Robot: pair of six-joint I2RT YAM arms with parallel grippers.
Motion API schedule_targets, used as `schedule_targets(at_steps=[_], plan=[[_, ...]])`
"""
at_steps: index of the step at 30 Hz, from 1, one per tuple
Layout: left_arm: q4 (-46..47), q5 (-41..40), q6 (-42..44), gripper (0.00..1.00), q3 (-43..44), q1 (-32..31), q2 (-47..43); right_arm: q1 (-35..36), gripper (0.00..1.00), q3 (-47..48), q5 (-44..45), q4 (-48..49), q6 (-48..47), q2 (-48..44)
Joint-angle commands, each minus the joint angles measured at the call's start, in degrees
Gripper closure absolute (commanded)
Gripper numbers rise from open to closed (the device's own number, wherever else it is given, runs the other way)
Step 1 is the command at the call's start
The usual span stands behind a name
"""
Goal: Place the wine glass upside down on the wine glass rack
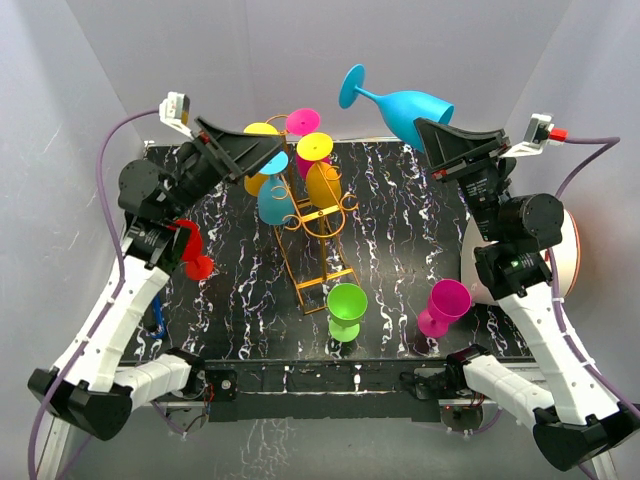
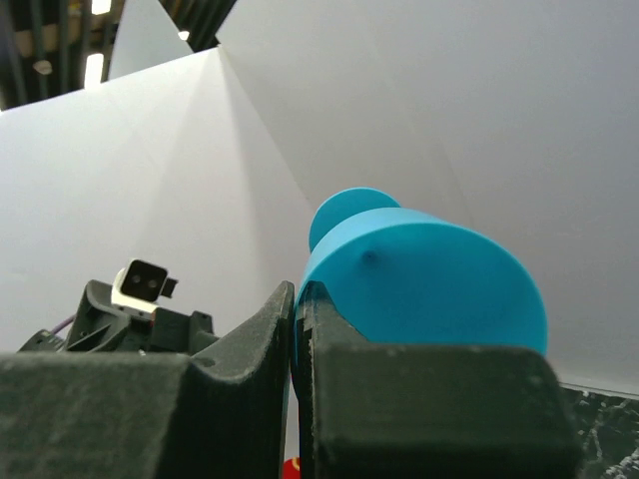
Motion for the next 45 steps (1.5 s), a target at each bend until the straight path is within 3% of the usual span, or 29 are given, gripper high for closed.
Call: schedule_targets(at_steps=[1, 4, 7, 11, 20, 33, 45], plan=[[-1.6, -8.25, 6.79, 0.22, 7.69, -5.85, 4.38, -0.04, 1.0, 1.95, -1.81, 7.02, 5.21, 0.74], [1.56, -11.37, 5.15, 0.23, 8.52, -7.35, 7.76, -0.04, 1.0, 1.75, -1.93, 8.42, 6.22, 0.37], [4.18, -13.78, 4.29, 0.33, 9.33, -9.6, 10.54, -0.04, 1.0, 1.37, -1.78, 9.51, 8.43, -0.09], [7.61, -18.24, 4.11, 0.38, 9.94, -13.27, 13.34, -0.11, 1.0, 1.25, -2.89, 10.71, 9.64, 0.09], [14.29, -22.47, 5.59, 0.38, 11.81, -17.5, 17.01, -0.06, 1.0, 0.86, -4.56, 10.61, 9.48, 0.03], [21.4, -29.88, 5.85, 0.37, 11.45, -18.73, 18.33, -0.05, 1.0, 0.2, -10.65, 13.39, 11.57, 1.07], [26.44, -32.34, 1.3, 0.65, 12.14, -18.82, 19.61, -0.05, 1.0, 0.18, -13.57, 14.11, 13.07, 3.23]])
